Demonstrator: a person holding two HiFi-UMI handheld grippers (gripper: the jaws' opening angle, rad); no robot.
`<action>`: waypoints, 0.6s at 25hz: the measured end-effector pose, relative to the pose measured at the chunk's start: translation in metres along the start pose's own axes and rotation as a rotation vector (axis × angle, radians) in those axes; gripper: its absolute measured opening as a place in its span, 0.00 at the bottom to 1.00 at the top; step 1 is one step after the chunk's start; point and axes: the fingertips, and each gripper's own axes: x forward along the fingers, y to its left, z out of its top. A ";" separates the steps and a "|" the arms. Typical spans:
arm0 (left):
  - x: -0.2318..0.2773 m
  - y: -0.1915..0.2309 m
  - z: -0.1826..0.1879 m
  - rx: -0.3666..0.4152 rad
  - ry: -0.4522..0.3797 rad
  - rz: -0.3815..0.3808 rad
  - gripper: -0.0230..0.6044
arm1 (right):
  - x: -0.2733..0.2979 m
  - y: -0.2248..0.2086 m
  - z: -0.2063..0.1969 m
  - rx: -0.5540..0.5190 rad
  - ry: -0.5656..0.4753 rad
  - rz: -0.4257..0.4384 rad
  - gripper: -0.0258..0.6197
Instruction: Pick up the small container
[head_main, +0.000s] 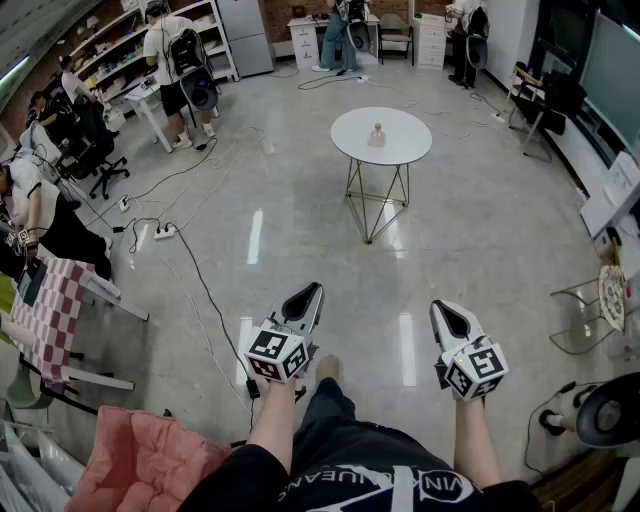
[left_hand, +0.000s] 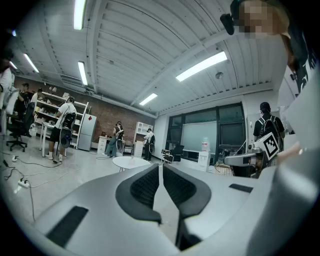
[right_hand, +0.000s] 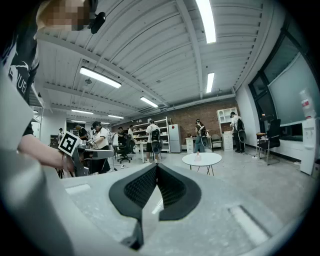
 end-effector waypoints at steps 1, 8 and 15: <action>0.006 0.008 0.004 0.004 0.000 -0.003 0.08 | 0.009 -0.002 0.003 -0.002 -0.001 -0.002 0.05; 0.046 0.058 0.017 0.000 -0.002 0.002 0.08 | 0.071 -0.020 0.013 -0.008 0.009 -0.005 0.05; 0.078 0.117 0.014 -0.021 0.043 -0.012 0.08 | 0.139 -0.031 0.012 0.021 0.037 -0.030 0.05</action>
